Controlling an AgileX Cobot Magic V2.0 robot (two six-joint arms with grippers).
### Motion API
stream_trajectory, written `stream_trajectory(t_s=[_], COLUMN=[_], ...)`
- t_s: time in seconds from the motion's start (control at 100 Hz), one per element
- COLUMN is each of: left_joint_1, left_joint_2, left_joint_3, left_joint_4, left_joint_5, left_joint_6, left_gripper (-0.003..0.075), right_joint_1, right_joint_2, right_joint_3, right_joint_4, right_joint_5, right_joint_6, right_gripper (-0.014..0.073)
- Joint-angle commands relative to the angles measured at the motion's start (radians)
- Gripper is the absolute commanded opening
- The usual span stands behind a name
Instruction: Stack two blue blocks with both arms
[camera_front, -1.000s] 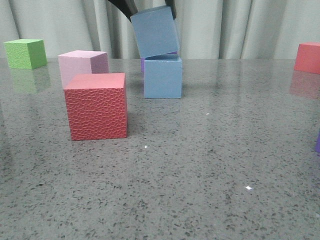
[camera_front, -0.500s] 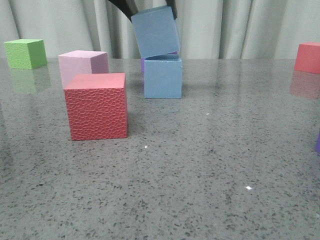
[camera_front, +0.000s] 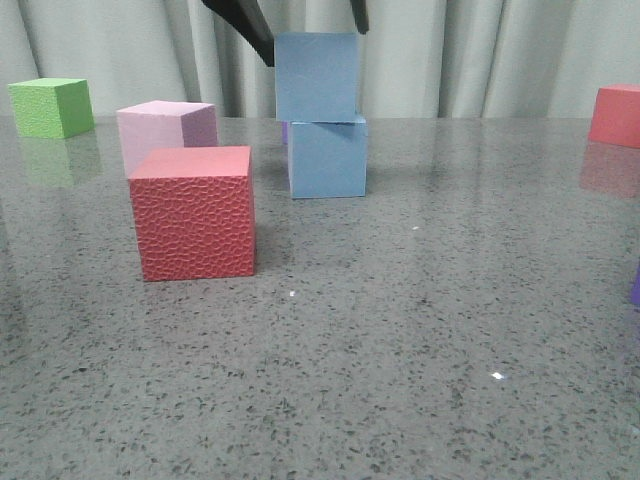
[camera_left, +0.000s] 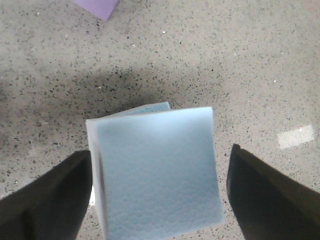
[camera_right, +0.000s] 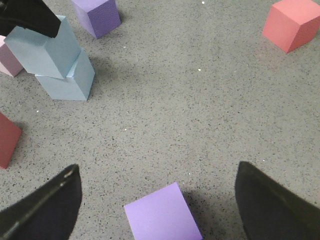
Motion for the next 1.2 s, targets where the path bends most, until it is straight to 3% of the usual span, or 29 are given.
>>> stream_trajectory(t_s=[0.0, 0.25, 0.63, 0.83, 0.97, 1.19], left_joint_1=[-0.010, -0.010, -0.010, -0.010, -0.010, -0.010], left_joint_2=[-0.057, -0.081, -0.231, -0.365, -0.469, -0.637], left_joint_3=[-0.032, -0.082, -0.073, 0.057, 0.189, 0.399], left_joint_4=[-0.021, -0.015, 0.118, 0.240, 0.303, 0.362], left_joint_5=[0.004, 0.013, 0.013, 0.013, 0.003, -0.142], left_joint_6=[0.000, 0.025, 0.116, 0.127, 0.127, 0.127], left_gripper=[0.0537, 0.0537, 0.0531, 0.0446, 0.0330, 0.0084], right_joint_1=[-0.008, -0.008, -0.008, -0.008, -0.008, -0.008], right_joint_2=[-0.003, -0.003, -0.003, -0.004, -0.017, -0.096], right_joint_3=[-0.023, -0.023, -0.023, -0.023, -0.018, 0.031], right_joint_4=[-0.027, -0.027, -0.027, -0.027, -0.041, -0.078], right_joint_5=[-0.069, -0.069, -0.083, -0.083, -0.092, -0.119], right_joint_6=[-0.001, -0.001, -0.001, -0.001, -0.001, -0.001], right_gripper=[0.0619, 0.0619, 0.0619, 0.0603, 0.0478, 0.0099])
